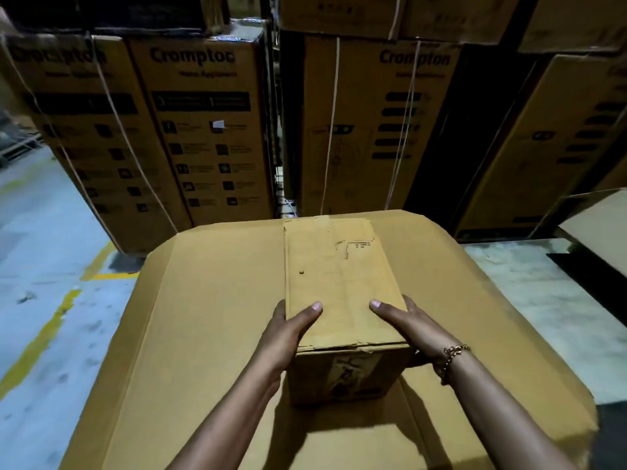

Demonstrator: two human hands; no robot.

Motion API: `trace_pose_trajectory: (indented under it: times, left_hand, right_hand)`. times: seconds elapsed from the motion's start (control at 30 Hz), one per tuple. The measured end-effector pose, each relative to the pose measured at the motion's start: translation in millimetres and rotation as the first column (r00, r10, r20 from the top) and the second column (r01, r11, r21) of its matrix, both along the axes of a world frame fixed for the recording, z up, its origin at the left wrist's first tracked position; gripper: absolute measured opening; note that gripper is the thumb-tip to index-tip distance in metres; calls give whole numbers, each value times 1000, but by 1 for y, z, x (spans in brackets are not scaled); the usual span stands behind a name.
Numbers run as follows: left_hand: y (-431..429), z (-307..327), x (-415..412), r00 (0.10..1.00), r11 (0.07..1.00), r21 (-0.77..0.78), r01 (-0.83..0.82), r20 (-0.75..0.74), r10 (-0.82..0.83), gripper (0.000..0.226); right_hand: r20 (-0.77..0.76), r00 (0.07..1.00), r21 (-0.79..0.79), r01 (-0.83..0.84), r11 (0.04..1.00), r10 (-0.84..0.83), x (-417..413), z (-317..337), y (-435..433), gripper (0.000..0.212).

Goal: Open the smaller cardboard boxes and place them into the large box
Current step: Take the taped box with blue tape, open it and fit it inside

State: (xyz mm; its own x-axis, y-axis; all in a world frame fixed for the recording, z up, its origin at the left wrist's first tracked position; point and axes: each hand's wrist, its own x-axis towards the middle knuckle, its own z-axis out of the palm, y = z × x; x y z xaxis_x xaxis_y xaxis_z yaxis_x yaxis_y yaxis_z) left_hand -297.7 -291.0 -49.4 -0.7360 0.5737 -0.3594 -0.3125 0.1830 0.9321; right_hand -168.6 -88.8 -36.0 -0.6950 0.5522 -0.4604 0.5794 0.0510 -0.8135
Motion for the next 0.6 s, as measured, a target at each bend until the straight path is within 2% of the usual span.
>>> trace_pose_trajectory:
  times: [0.07, 0.13, 0.23, 0.4, 0.6]
  left_hand:
    - [2, -1, 0, 999, 998, 55, 28, -20, -27, 63]
    - [5, 0, 1, 998, 994, 96, 56, -45, -51, 67]
    - [17, 3, 15, 991, 979, 177, 100, -105, -82, 71]
    - [56, 12, 55, 968, 955, 262, 141, -239, -77, 77]
    - [124, 22, 112, 937, 934, 264, 239, -313, -152, 92]
  right_hand:
    - [-58, 998, 67, 37, 997, -33, 6, -2, -1, 94]
    - [-137, 990, 100, 52, 994, -38, 17, -5, -2, 88]
    - [-273, 956, 94, 137, 986, -107, 39, -12, 3, 97]
    - [-465, 845, 31, 316, 948, -266, 82, -12, 15, 99]
    - [-519, 785, 125, 462, 878, -339, 159, 3, 57, 113]
